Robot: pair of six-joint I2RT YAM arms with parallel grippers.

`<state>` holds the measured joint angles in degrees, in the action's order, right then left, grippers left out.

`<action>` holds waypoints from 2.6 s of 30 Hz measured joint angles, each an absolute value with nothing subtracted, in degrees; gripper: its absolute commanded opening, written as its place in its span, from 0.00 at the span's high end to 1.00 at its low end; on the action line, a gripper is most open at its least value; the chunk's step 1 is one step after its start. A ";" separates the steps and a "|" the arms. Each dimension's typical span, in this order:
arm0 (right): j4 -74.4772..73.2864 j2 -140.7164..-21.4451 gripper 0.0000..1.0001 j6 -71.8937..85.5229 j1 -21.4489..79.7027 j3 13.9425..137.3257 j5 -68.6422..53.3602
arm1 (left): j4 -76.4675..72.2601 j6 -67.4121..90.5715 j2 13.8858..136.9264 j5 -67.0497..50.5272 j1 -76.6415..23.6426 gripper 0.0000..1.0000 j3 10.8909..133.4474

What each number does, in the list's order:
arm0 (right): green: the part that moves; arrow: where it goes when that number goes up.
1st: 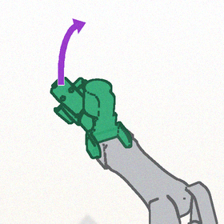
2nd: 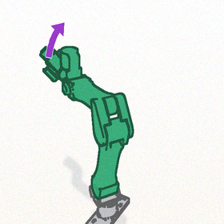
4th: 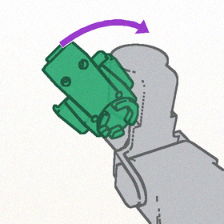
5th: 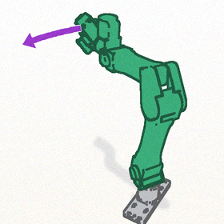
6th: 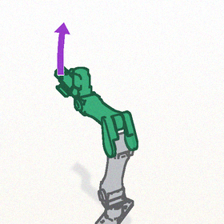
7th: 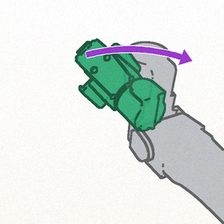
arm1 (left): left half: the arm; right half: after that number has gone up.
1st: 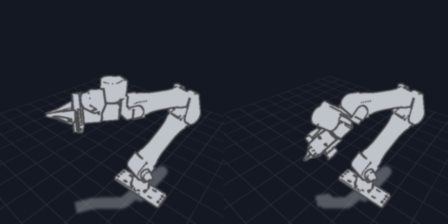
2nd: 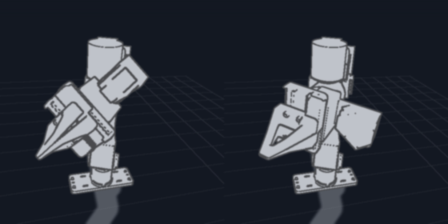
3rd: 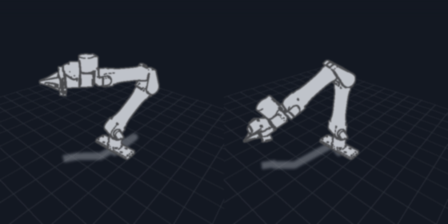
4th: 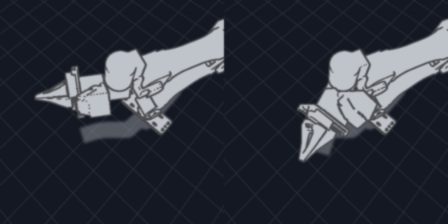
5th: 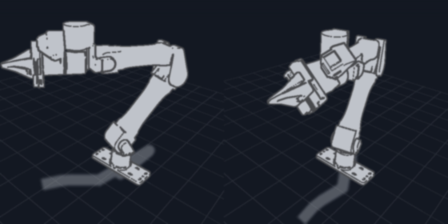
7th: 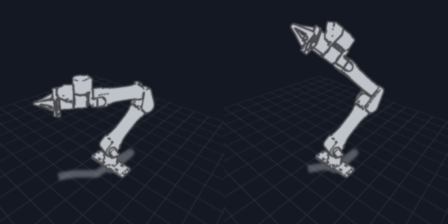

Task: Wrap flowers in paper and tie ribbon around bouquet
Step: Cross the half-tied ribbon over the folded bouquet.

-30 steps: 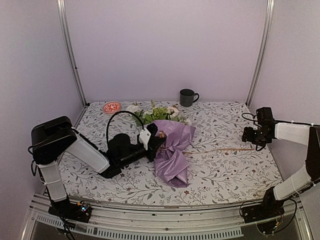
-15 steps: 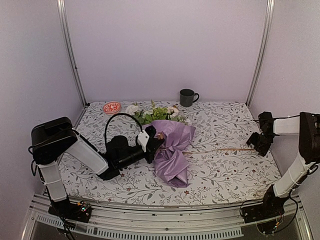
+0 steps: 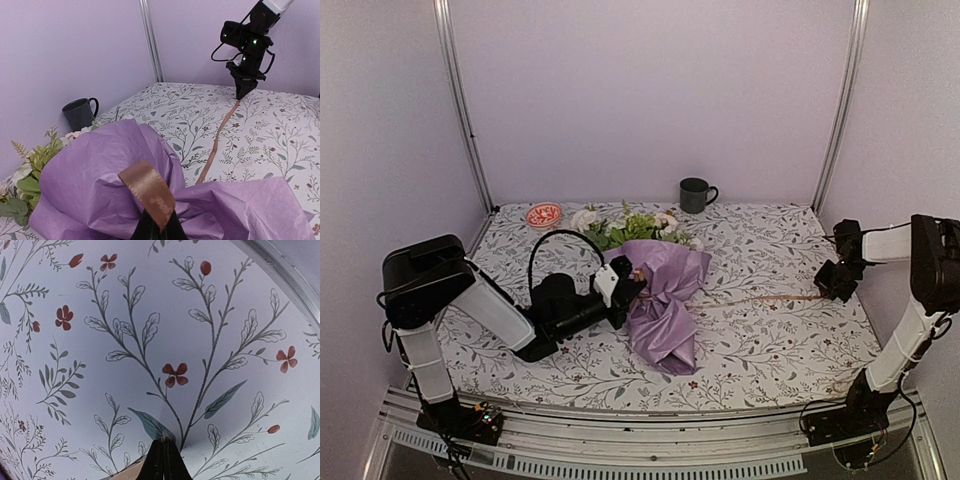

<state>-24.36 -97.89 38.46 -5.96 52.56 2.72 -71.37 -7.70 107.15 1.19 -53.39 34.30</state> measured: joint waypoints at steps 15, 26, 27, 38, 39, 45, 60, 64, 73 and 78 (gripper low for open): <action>-26.98 -94.00 1.00 26.65 11.99 73.36 5.52 | -69.32 -8.43 106.80 1.56 -53.74 1.00 34.57; -23.57 -106.59 1.00 18.13 41.52 108.71 -1.67 | -67.81 -9.89 105.56 1.96 -55.61 1.00 34.54; -22.65 -109.34 1.00 16.80 44.77 113.10 -3.86 | -67.81 -10.15 105.54 1.87 -55.90 1.00 34.54; -22.26 -121.27 0.42 11.42 56.66 120.79 -18.00 | -67.35 -10.92 104.47 1.76 -57.41 1.00 33.08; -22.74 -121.49 0.21 11.35 56.45 120.79 -17.91 | -67.33 -10.92 104.47 1.76 -57.52 1.00 32.93; -22.74 -121.45 0.01 9.30 53.63 120.81 -18.59 | -67.35 -10.31 103.96 1.80 -57.65 1.00 32.12; -9.54 -97.56 0.33 3.64 41.08 77.87 -38.13 | -67.61 -3.33 103.50 -0.84 -56.16 1.00 31.90; -3.77 -97.21 0.29 3.68 44.12 68.86 -40.58 | -66.50 -2.24 103.50 -1.52 -55.86 1.00 32.32; 3.57 -99.59 0.61 6.13 45.36 66.63 -42.17 | -64.69 -1.54 103.50 -2.17 -55.86 1.00 33.67; 4.67 -100.47 0.99 6.90 45.32 66.59 -42.19 | -64.27 -1.43 103.50 -2.17 -55.83 1.00 33.71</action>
<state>4.67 -100.47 6.90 45.32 66.59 -42.19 -64.27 -1.43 103.50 -2.17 -55.83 33.71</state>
